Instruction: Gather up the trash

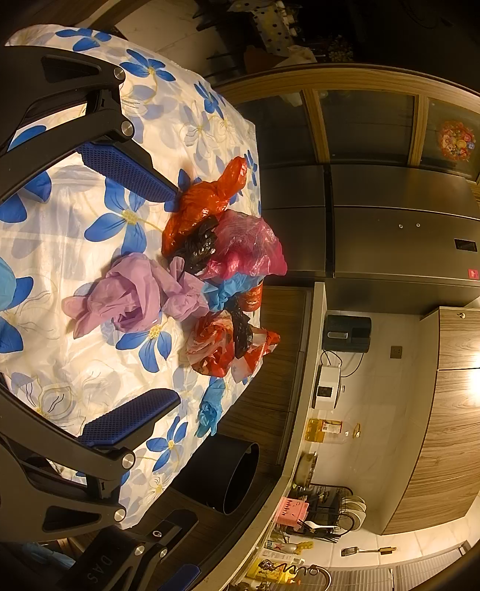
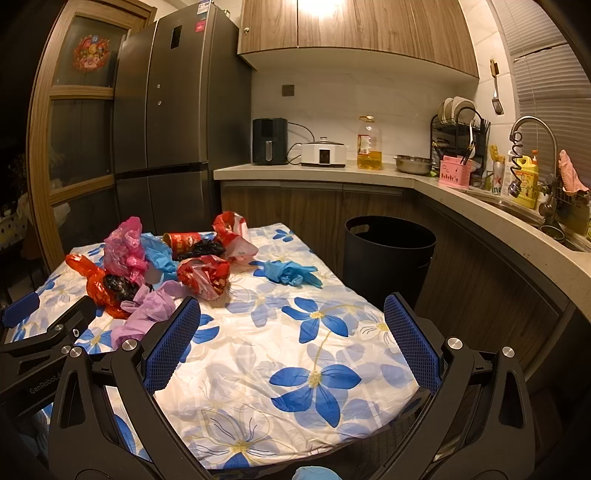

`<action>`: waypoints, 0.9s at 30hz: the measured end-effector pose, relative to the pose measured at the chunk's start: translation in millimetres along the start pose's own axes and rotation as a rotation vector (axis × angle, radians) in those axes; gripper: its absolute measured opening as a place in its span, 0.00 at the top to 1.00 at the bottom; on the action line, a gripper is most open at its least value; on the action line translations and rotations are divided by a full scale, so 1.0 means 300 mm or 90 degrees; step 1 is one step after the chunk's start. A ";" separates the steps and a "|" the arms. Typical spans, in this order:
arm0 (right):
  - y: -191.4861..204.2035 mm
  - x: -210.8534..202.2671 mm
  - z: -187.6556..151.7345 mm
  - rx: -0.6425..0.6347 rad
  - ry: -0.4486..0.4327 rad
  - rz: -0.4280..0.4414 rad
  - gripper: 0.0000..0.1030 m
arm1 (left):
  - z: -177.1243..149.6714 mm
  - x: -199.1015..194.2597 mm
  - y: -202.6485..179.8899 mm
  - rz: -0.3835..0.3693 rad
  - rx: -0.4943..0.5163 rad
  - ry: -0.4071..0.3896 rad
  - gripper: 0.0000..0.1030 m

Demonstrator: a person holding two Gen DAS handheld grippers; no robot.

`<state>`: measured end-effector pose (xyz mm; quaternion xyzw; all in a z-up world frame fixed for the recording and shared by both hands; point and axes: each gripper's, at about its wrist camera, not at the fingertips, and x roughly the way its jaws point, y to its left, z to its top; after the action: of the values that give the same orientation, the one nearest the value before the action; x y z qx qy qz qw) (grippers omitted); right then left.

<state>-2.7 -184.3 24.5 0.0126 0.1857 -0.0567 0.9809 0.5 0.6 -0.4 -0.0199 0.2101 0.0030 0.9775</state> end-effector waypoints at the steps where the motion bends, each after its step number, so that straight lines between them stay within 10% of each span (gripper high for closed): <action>1: 0.000 0.000 0.000 0.000 0.000 0.000 0.05 | 0.000 0.000 0.000 0.000 0.000 0.000 0.06; 27: -0.001 0.001 0.006 0.001 -0.001 0.000 0.05 | 0.000 0.006 -0.014 -0.002 -0.001 -0.001 0.05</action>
<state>-1.8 -184.7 25.9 0.0134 0.1848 -0.0570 0.9810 2.2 -3.6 -1.0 -0.0212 0.2096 0.0020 0.9776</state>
